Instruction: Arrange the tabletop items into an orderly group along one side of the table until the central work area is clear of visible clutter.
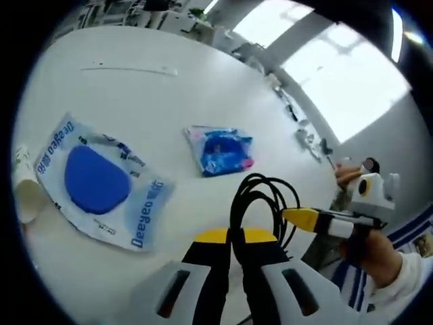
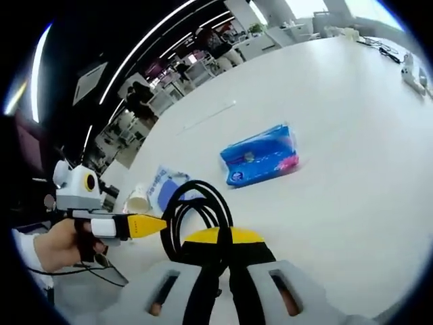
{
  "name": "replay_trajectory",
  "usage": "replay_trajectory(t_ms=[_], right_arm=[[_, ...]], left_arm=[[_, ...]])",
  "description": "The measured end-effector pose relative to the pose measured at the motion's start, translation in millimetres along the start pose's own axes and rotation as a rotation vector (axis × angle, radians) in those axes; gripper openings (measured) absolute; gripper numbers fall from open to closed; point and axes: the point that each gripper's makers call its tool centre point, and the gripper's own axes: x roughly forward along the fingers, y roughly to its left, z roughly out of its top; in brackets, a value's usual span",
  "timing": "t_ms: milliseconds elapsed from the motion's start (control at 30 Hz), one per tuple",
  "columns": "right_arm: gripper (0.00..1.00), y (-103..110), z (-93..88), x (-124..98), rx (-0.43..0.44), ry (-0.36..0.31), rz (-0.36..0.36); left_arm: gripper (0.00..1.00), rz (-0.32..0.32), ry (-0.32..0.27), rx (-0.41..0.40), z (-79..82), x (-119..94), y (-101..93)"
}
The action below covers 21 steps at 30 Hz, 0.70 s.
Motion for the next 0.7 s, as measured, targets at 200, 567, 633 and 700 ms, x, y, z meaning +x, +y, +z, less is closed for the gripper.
replay_trajectory(t_ms=[200,567,633,700], right_arm=[[0.00,-10.3,4.3,-0.9,0.006,-0.008,-0.017],[0.00,-26.9,7.7,3.2,0.014,-0.001,-0.041],[0.00,-29.0,7.8,6.3,0.012,0.006,-0.042],[0.00,-31.1,6.7,10.1,0.009,0.015,-0.044]], left_arm=[[0.00,-0.007,0.016,0.007,1.8,10.5,-4.8],[0.00,-0.011,0.043,0.017,0.6,22.9,-8.6],[0.00,-0.008,0.045,0.012,0.2,25.3,-7.0],[0.00,-0.002,0.051,0.008,-1.0,28.3,-3.5]])
